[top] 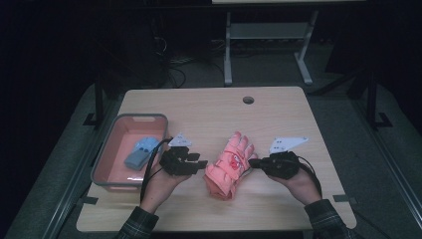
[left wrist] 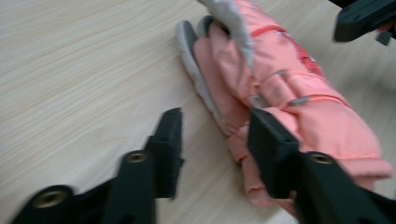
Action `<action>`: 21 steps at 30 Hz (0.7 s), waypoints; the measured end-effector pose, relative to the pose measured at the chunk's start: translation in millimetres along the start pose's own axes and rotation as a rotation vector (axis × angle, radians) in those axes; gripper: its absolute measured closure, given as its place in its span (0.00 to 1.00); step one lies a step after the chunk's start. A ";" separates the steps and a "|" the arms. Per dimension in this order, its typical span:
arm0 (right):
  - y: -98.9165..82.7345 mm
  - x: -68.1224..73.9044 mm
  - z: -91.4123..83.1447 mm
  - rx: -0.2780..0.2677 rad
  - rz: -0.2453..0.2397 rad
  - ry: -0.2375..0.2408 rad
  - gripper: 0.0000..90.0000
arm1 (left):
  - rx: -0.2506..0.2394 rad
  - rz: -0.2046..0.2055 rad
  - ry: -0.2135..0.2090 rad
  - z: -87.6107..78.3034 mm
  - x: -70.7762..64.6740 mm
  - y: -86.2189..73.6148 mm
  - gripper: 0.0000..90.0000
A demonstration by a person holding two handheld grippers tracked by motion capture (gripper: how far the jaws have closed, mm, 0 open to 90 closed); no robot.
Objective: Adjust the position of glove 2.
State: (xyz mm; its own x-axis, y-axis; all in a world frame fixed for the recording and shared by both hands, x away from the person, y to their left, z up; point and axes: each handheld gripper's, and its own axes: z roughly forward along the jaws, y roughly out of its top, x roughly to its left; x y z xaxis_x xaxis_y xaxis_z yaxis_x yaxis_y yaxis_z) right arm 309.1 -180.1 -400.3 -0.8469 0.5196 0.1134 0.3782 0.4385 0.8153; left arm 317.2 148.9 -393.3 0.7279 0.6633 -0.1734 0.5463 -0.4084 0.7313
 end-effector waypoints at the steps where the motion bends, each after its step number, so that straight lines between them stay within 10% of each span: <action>1: 4.4 0.0 0.1 -0.009 -0.006 0.001 1.00 | -0.007 -0.003 -0.001 -0.3 1.2 0.2 0.55; 10: 31.0 6.1 19.1 -0.022 -0.025 0.025 1.00 | -0.028 -0.008 -0.001 -1.9 4.6 3.7 0.38; 21: 19.9 -1.4 56.9 0.058 -0.010 0.028 1.00 | -0.031 0.013 -0.007 1.0 8.1 6.3 0.28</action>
State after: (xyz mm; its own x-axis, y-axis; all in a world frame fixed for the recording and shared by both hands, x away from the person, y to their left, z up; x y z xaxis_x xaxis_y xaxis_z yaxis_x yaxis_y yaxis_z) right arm 339.0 -130.4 -416.6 -0.8604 0.4948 0.1221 0.3902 0.4853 0.7825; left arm 326.9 151.1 -390.8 0.7379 0.6537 -0.1681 0.5237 -0.3972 0.7537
